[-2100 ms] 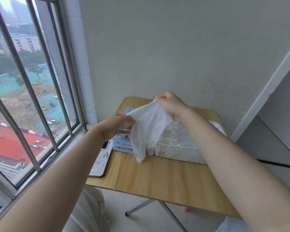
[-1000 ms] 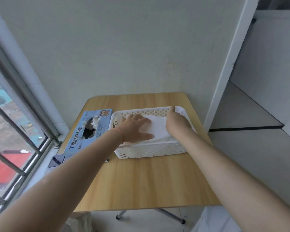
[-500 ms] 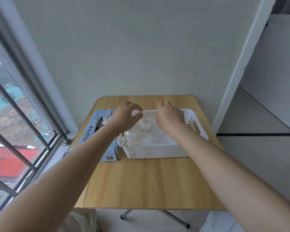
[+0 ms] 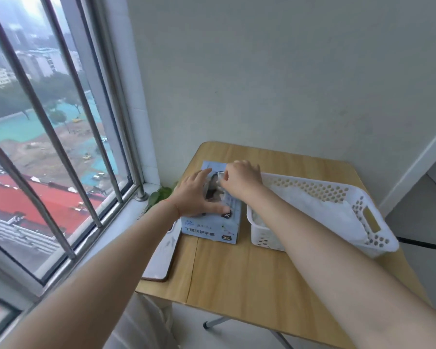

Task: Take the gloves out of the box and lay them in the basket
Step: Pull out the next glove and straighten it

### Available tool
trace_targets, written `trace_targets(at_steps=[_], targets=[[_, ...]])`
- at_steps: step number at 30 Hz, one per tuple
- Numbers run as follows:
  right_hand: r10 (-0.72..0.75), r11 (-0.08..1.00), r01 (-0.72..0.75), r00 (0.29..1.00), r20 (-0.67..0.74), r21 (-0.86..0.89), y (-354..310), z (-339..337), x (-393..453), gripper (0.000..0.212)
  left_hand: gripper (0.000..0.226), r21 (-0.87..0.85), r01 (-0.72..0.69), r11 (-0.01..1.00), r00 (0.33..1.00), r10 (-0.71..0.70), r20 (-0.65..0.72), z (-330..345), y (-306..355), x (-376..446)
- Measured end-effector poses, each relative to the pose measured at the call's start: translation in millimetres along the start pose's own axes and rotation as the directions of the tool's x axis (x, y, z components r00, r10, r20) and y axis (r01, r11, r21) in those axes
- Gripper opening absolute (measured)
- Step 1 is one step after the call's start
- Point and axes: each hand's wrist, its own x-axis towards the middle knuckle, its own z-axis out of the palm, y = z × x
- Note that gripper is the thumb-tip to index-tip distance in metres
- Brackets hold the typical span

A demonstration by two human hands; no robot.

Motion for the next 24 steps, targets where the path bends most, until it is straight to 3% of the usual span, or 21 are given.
trace_targets(at_steps=[5,7,12,16,20,24], targets=[[0.051,0.999,-0.051,0.998,0.047,-0.009,-10.0,-1.0,8.5,0.018,0.138,0.035,-0.021,0.999,0.999,0.02,0.037,0.3,-1.6,-5.3],[0.043,0.993,-0.051,0.997,0.068,0.111,-9.5,-6.6,6.0,0.027,0.142,0.053,-0.015,0.998,0.999,0.013,0.037,0.8,-0.9,-5.7],[-0.042,0.884,-0.033,0.988,0.15,0.467,-5.9,-28.1,-8.8,0.028,0.146,0.071,0.02,0.997,0.999,-0.023,0.038,2.5,-2.2,-5.7],[0.0,0.744,-0.056,0.996,0.084,0.666,-3.1,-43.1,-10.3,0.025,0.147,0.054,0.029,0.998,0.999,-0.031,0.034,3.8,-5.4,-2.7],[0.119,0.759,-0.101,0.993,0.015,0.644,8.5,-42.4,-7.0,0.025,0.143,0.041,0.024,0.999,0.999,-0.026,0.035,3.3,-2.4,-4.4],[0.152,0.775,-0.169,0.985,0.08,0.609,17.6,-30.0,-3.4,0.03,0.135,0.003,-0.011,1.0,0.999,0.011,-0.04,-2.2,6.3,-2.5]])
